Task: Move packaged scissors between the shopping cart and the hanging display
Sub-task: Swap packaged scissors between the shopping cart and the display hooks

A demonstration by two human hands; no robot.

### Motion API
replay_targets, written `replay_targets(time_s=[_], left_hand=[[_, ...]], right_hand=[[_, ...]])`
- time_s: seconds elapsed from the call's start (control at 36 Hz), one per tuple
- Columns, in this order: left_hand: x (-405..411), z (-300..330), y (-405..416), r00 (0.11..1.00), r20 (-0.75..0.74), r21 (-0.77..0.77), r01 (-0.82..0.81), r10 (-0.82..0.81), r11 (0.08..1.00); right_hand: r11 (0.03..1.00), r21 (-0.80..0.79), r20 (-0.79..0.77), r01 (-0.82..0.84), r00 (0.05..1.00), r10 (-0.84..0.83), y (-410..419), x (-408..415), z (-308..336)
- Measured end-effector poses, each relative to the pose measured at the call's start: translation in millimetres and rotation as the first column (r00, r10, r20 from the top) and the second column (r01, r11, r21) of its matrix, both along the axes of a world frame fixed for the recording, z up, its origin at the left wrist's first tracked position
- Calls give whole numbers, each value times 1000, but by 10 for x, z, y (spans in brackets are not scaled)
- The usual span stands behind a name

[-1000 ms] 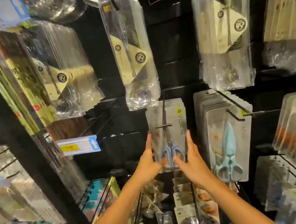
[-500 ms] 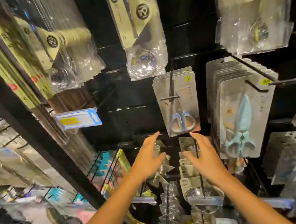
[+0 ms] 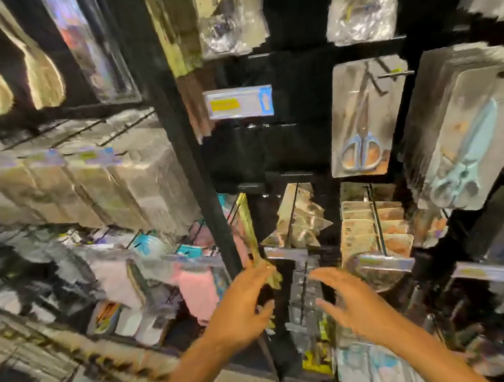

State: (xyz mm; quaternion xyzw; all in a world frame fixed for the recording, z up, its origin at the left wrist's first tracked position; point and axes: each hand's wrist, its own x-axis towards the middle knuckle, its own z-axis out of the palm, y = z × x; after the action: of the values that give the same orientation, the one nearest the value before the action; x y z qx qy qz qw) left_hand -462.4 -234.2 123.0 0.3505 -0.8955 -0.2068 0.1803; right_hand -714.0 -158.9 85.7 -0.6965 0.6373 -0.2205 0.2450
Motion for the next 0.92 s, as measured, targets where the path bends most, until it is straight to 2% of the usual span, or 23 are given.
replay_targets(time_s=[0.08,0.17,0.31,0.44,0.67,0.81,0.92], left_hand=[[508,-108,246,999,-37,4,-32,32,999],[1097,-351,465,990,-33,-26,-140,139,990],[1954,-489,940,940,-174,33,-291,292,956],[2854,-655,1434,882,-163,62,-437,441,897],[3970,-892,2169,707,-130,212,-665,695,716],[4386,-1153,2538,600,-97,252,-757,795,602],[4538,-1291,2716,471,-74,316,-825,879,468]], right_hand=[[995,68,-4,-74,997,75,93,427,53],[989,73,-8,-129,992,129,142,866,70],[975,60,-60,-214,974,217,234,1608,36],[941,97,-65,-324,941,331,317,2343,-20],[847,166,-66,-506,851,521,331,3345,-201],[778,188,-46,-600,786,617,256,3859,-354],[703,254,-20,-664,723,690,97,4191,-498]])
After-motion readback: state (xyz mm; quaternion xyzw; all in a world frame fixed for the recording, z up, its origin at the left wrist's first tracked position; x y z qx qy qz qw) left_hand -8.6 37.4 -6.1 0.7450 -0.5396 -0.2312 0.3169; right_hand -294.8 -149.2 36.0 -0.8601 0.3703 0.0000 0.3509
